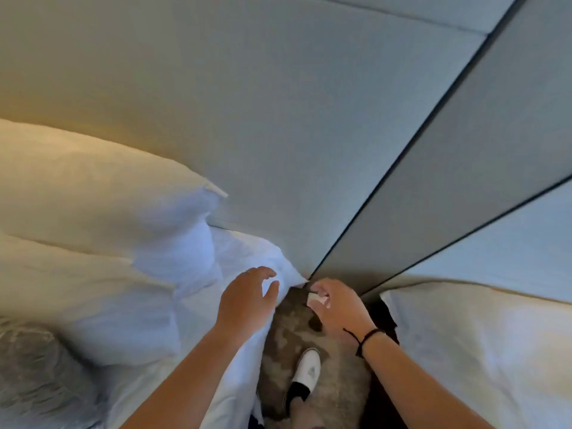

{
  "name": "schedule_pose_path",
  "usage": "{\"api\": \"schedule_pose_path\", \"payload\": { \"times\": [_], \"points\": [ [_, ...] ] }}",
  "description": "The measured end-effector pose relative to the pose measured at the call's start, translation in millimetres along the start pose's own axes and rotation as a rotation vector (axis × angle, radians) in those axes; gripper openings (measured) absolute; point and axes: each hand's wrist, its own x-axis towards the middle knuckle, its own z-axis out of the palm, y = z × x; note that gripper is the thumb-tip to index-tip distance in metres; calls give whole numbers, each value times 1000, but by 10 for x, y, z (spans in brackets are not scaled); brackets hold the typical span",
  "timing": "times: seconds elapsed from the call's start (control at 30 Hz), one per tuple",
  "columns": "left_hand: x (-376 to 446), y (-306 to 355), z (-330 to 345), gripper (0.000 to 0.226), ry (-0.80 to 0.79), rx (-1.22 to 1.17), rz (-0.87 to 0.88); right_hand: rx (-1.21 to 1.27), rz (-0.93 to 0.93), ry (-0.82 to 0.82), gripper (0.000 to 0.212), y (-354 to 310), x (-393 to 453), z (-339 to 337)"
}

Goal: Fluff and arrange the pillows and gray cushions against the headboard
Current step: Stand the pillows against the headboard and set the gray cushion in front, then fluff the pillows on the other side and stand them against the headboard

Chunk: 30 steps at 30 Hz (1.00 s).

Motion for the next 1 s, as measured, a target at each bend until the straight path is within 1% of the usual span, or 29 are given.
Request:
{"api": "schedule_pose_path", "payload": {
  "times": [0.07,0.1,0.13,0.23,0.3,0.37,0.4,0.57,0.63,0.8,0.87,1.0],
  "points": [
    [-70,276,403,19,-188,-64,77,208,219,78,19,490,-395,-171],
    [-118,439,596,19,-253,-74,124,304,314,116,19,720,-618,-250],
    [-182,614,785,19,-308,-69,178,365,378,160,21,952,-858,-313],
    [-480,1222,1274,7,-475,-13,368,428,508,325,21,1596,-1677,-437],
    [-742,1648,1527,11,-559,43,474,482,604,434,20,1971,-2229,-477],
    [-1049,2059,1771,21,-626,99,588,505,697,547,21,2314,-2785,-503],
    [-1212,2248,1899,22,-659,124,635,510,733,603,21,2489,-3056,-504],
    [-2119,3104,2747,23,-826,224,799,554,865,842,22,3370,-4380,-385],
    [-2630,3454,3132,25,-879,258,836,599,931,900,23,3727,-4952,-287],
    [-4036,4244,3917,14,-1009,237,967,701,1109,1053,25,4532,-6267,-98],
    [-4496,4467,4112,14,-1048,246,1028,725,1174,1114,24,4721,-6656,-76],
    [-5154,4742,4416,16,-1106,235,1144,773,1249,1169,24,4909,-7121,9]
  ]
}}
